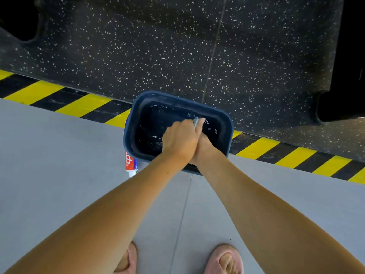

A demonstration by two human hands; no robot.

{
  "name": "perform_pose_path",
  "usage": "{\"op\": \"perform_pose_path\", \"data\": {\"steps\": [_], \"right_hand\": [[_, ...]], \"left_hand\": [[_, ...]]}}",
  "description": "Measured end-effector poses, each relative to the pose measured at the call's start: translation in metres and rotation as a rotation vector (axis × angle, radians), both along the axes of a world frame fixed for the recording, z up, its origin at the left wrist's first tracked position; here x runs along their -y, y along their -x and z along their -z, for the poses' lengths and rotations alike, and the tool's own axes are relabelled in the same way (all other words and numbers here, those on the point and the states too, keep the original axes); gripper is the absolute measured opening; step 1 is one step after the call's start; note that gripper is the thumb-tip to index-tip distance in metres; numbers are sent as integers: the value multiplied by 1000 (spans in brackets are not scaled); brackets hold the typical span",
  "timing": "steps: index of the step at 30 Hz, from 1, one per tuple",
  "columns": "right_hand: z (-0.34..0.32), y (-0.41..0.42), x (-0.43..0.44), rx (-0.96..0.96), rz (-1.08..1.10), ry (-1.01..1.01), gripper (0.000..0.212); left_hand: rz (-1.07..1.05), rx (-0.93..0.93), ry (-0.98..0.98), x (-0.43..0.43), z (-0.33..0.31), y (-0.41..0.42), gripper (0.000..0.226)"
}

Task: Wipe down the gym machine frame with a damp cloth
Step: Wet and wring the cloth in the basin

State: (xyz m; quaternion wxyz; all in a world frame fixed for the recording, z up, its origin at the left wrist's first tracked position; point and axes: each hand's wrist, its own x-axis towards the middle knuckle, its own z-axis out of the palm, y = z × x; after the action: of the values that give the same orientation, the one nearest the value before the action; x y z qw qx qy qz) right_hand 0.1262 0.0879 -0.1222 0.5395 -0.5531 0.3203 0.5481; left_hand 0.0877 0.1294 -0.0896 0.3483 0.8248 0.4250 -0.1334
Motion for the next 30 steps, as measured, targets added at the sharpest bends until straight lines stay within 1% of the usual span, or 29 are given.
{"op": "perform_pose_path", "data": {"steps": [1,2,3,5,7,8,9,10,11,13,14,15,16,18,21,22,23,24,25,26,27,28,30], "right_hand": [[1,-3,-1,-62,-40,5,40],[3,-2,-3,-58,-97,60,41],[3,-2,-4,-1,-186,116,42],[8,-5,-2,225,-380,218,39],[12,-7,5,555,-544,257,31],[14,-10,12,682,-599,254,23],[14,-11,17,757,-646,247,21],[18,-12,23,814,-709,232,32],[20,-12,27,890,-813,229,46],[22,-8,30,1052,-1160,313,66],[23,-8,30,1130,-1345,389,70],[23,-8,30,1167,-1464,458,71],[22,-8,30,1159,-1516,510,69],[19,-11,26,1071,-1527,600,57],[24,-16,23,1014,-1500,634,39],[28,-16,23,994,-1521,634,36],[33,-16,24,963,-1488,599,35],[36,-16,24,871,-1379,537,40],[35,-15,25,737,-1270,432,52],[35,-14,26,646,-1142,318,65],[34,-13,26,602,-1093,235,73],[37,-13,25,590,-1085,185,76],[46,-13,23,595,-1102,183,71]], "left_hand": [[23,-14,-35,-6,4,0,54],[81,-37,-76,-12,9,2,51],[162,-59,-120,-20,14,5,48],[273,-108,-205,-39,23,14,43],[222,-148,-255,-56,33,23,42],[184,-162,-258,-61,34,27,45],[176,-160,-269,-62,33,32,49],[229,-141,-298,-60,33,36,51],[353,-99,-336,-56,35,40,51],[689,-41,-357,-49,40,47,55],[812,-93,-335,-48,44,48,60],[842,-204,-293,-47,49,48,64],[811,-317,-252,-47,51,45,65],[721,-485,-176,-41,55,40,68],[634,-582,-44,-34,60,36,68],[597,-603,10,-35,62,37,68],[565,-628,52,-35,64,38,67],[540,-656,77,-35,65,38,66],[511,-677,93,-35,67,39,66],[499,-691,107,-35,67,40,67],[510,-690,120,-36,67,41,68],[549,-665,123,-39,68,41,68],[672,-574,59,-45,68,41,62]]}}
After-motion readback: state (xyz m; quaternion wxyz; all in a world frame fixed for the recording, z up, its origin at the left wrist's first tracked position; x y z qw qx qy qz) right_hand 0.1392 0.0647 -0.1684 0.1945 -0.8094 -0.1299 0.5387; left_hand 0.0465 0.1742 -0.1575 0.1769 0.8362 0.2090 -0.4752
